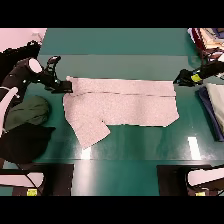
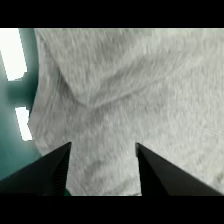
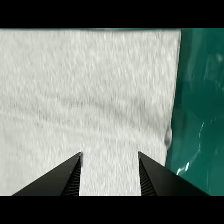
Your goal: Fold the shirts.
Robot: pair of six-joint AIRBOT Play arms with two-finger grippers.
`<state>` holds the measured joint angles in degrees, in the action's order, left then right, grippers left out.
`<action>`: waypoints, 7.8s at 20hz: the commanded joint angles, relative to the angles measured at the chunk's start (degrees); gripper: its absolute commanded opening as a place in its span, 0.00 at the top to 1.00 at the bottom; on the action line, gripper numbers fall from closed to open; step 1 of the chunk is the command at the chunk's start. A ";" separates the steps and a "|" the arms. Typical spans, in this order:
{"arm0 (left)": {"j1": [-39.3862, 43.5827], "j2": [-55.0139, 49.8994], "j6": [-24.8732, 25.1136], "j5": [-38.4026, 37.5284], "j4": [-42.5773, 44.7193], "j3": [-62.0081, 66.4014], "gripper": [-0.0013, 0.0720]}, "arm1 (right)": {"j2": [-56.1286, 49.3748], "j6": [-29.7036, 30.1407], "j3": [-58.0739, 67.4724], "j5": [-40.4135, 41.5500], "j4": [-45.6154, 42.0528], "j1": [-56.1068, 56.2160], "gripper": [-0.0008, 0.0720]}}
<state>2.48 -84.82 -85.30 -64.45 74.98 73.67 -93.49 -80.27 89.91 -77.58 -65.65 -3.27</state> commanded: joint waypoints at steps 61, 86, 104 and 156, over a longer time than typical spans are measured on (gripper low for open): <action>4.79 47.45 -11.74 -3.32 -13.99 -37.46 0.96 | 43.32 2.64 -40.39 -3.96 -8.98 0.20 0.97; 2.49 11.54 -1.97 11.52 -14.51 -11.17 0.26 | -0.37 5.49 -3.89 -6.69 1.60 -2.34 0.51; 16.94 6.03 -2.89 14.27 -19.15 -9.62 0.95 | -7.91 16.31 -19.65 -4.20 21.05 -13.40 0.50; -8.33 13.68 -1.20 -6.60 -1.22 15.47 0.95 | -17.16 14.73 22.32 3.87 32.41 49.48 0.38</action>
<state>-4.97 -71.72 -86.50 -69.25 74.11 89.17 -110.48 -65.43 114.39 -69.41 -32.99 47.88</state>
